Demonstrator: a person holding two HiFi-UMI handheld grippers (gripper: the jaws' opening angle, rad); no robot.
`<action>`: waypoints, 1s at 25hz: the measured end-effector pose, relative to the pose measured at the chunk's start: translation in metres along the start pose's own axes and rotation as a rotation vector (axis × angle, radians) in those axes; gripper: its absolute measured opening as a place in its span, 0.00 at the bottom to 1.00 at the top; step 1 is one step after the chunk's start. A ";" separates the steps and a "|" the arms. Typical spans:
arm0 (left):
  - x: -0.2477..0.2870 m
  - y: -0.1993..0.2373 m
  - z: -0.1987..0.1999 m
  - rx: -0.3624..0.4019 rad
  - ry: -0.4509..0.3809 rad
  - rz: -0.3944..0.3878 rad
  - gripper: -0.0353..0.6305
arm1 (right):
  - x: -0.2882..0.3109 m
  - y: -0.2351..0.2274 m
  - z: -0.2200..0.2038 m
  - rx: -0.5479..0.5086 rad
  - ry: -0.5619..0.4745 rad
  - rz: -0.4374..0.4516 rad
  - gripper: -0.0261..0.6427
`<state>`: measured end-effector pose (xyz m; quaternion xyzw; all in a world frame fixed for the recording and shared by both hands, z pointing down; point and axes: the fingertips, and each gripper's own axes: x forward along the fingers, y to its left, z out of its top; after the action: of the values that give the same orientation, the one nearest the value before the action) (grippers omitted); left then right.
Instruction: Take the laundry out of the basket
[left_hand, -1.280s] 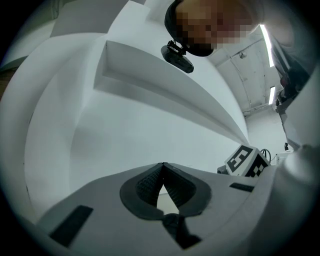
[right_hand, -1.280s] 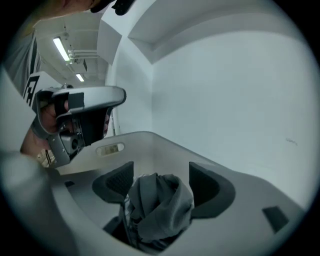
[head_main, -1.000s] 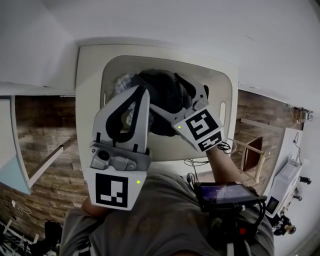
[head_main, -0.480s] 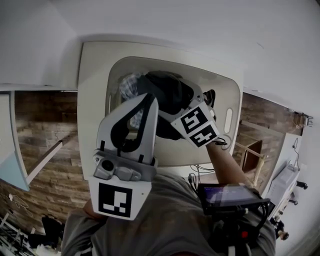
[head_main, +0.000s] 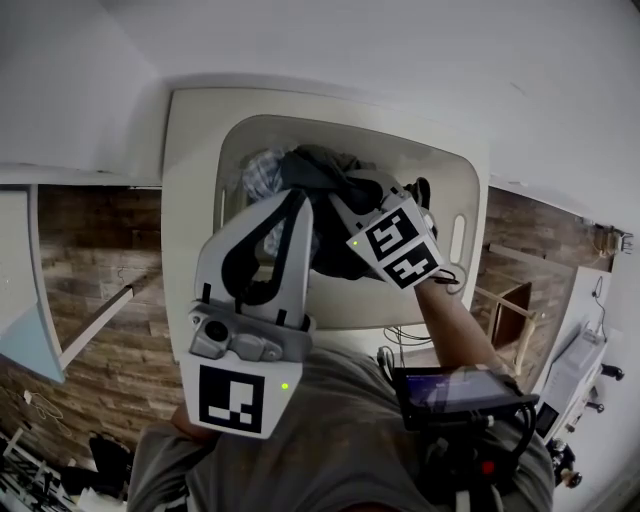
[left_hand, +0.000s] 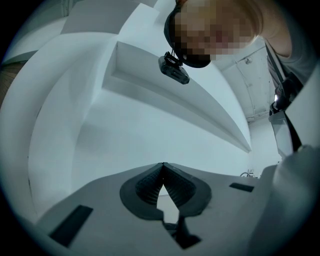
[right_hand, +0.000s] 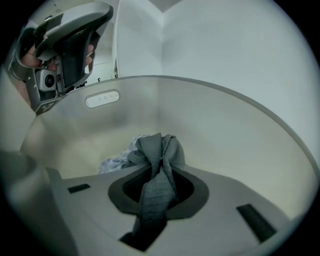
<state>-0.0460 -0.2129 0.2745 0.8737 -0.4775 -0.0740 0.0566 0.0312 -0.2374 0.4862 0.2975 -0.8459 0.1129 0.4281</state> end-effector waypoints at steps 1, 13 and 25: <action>-0.001 -0.003 0.001 0.004 -0.001 -0.001 0.06 | -0.003 -0.001 0.001 0.001 -0.011 -0.003 0.14; -0.002 -0.030 0.017 0.063 -0.020 -0.022 0.06 | -0.049 -0.018 0.023 0.064 -0.224 -0.074 0.13; -0.002 -0.057 0.015 0.127 -0.015 -0.037 0.06 | -0.106 -0.036 0.055 0.152 -0.497 -0.154 0.13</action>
<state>-0.0027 -0.1810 0.2498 0.8835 -0.4656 -0.0512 -0.0038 0.0652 -0.2469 0.3666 0.4109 -0.8889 0.0664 0.1912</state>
